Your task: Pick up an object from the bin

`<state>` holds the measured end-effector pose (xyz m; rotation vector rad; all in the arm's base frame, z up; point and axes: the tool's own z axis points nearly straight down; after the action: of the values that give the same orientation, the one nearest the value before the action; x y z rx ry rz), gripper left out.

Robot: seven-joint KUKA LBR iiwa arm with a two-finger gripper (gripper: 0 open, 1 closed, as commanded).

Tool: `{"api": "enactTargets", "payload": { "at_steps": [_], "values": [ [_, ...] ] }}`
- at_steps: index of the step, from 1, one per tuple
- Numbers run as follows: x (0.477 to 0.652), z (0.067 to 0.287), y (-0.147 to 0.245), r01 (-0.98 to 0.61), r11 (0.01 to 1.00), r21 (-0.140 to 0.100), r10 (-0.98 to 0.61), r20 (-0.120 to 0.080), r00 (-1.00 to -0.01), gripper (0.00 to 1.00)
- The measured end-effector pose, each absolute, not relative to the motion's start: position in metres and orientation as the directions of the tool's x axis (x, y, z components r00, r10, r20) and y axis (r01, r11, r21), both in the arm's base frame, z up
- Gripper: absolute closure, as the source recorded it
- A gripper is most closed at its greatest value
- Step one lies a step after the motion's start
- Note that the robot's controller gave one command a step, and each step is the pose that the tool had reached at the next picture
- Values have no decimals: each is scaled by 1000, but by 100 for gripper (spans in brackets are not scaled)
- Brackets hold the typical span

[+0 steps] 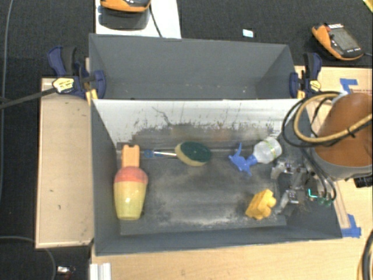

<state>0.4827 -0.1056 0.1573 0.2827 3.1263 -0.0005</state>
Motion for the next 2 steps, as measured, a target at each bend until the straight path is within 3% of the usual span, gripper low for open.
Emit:
{"api": "enactTargets", "payload": {
  "at_steps": [2],
  "values": [
    [483, 157, -106, 176, 984, 0, 176, -2, -984, 0]
  ]
}}
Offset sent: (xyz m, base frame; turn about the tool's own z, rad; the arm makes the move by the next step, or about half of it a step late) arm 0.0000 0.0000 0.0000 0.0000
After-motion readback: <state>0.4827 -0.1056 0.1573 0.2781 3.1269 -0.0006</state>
